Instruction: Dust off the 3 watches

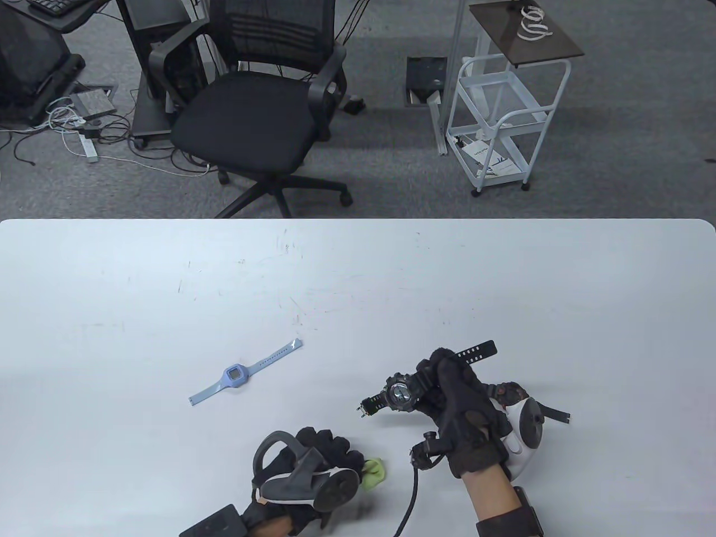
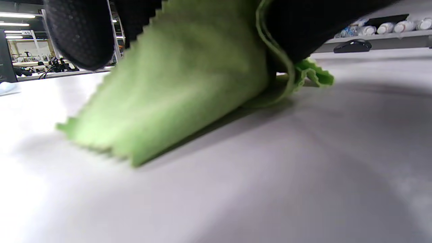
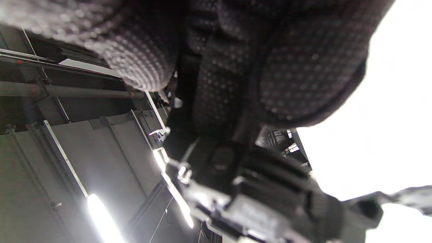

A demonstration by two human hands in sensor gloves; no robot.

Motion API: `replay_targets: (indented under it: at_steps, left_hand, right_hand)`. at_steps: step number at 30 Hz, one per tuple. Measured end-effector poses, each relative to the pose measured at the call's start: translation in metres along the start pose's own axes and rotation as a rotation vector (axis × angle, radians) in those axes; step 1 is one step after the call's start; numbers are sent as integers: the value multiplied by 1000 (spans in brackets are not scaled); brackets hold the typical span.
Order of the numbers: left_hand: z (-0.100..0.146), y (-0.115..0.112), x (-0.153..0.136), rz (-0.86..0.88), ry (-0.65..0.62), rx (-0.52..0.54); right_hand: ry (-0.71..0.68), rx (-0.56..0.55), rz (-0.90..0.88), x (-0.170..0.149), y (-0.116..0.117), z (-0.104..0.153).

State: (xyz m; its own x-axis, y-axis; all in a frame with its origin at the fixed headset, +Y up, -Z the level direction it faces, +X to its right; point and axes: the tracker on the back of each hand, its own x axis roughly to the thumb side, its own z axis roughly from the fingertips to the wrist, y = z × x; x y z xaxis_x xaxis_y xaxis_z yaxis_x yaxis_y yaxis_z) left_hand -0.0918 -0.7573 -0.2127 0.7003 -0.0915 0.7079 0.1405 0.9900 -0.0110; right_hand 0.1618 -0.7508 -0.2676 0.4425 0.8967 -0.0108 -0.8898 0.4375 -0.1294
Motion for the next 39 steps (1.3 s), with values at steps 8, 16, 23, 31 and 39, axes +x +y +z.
replay_targets:
  at_steps: [8,16,23,31,39]
  left_hand:
    - [9,14,-23,209,37,-53]
    - [39,31,-82,543,144,199]
    - [45,26,-99,593,200,169]
    - [43,25,-95,572,181,134]
    - [41,24,-94,578,159,124]
  right_hand:
    - [7,6,-10,1,0,0]
    - [22,-7,-10,1,-2,-1]
    - [34,-47,-4,-1,-3,0]
    - [67,-144,35,-4,5,-11]
    - [192,-141,-56,-20,42,-62]
